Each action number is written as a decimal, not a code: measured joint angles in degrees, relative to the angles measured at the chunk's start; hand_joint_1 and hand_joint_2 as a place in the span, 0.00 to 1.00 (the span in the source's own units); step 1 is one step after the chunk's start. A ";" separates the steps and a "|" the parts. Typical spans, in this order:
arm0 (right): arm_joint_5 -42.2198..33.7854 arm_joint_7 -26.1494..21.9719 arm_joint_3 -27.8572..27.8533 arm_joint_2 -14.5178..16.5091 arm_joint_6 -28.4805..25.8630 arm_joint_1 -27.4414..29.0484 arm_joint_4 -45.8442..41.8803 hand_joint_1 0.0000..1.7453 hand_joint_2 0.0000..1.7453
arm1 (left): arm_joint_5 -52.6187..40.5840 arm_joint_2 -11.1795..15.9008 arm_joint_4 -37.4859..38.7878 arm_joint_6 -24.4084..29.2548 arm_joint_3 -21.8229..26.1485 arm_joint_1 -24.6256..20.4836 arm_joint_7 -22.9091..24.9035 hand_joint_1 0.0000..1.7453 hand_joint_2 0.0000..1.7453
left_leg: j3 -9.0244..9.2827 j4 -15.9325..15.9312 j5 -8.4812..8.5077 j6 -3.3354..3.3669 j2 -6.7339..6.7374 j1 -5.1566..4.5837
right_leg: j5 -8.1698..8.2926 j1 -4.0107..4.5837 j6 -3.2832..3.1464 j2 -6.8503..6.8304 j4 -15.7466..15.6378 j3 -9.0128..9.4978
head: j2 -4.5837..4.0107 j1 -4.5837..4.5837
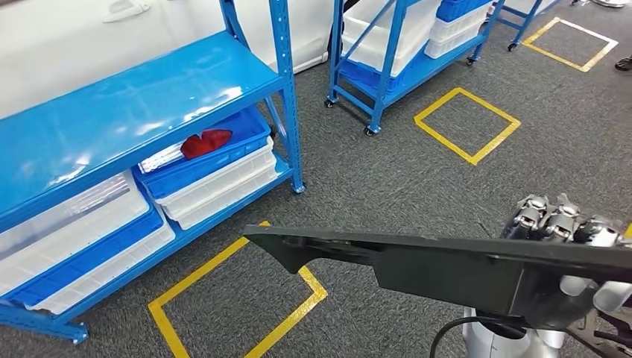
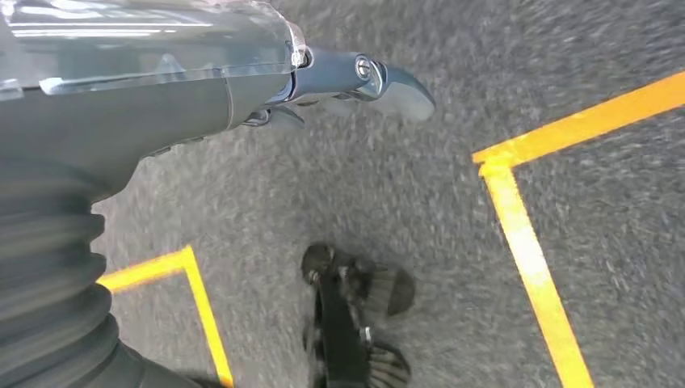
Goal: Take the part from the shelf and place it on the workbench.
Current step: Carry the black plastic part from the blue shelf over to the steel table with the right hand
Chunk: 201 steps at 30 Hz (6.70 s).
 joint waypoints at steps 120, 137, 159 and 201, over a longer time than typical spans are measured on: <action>-5.93 6.20 27.06 -20.58 -12.18 -19.90 20.84 1.00 1.00 | 0.92 -3.86 -0.04 -3.06 -3.19 -0.84 -2.42 0.00 1.00 | 2.02 -8.06 5.70 0.65 3.10 -0.43 | -0.51 0.35 0.88 -1.51 0.32 -0.59 | 0.00 0.01; -8.00 5.17 26.45 -18.04 -9.87 -20.26 20.78 1.00 1.00 | 1.12 -3.17 -0.02 -3.01 -3.32 -0.81 -3.23 0.00 1.00 | 1.49 -9.73 8.07 2.46 -2.23 0.37 | -3.97 0.02 3.01 2.12 6.57 -3.70 | 0.00 0.02; -5.41 6.78 23.20 -13.90 -11.82 -16.29 19.81 1.00 1.00 | 2.96 -1.48 -0.02 -0.34 -3.30 -0.33 -0.84 0.00 1.00 | -1.89 -1.75 5.32 -0.03 -2.21 0.35 | -0.37 0.07 0.54 4.26 0.46 -0.48 | 0.00 0.00; -4.51 4.21 28.89 -14.16 -16.79 -14.76 18.79 1.00 1.00 | 2.71 -2.26 -0.04 -1.19 -3.45 -1.46 -2.10 0.00 1.00 | 2.01 -9.81 7.36 2.57 -0.03 0.59 | -7.33 -0.53 4.10 0.51 16.44 -9.01 | 0.00 0.02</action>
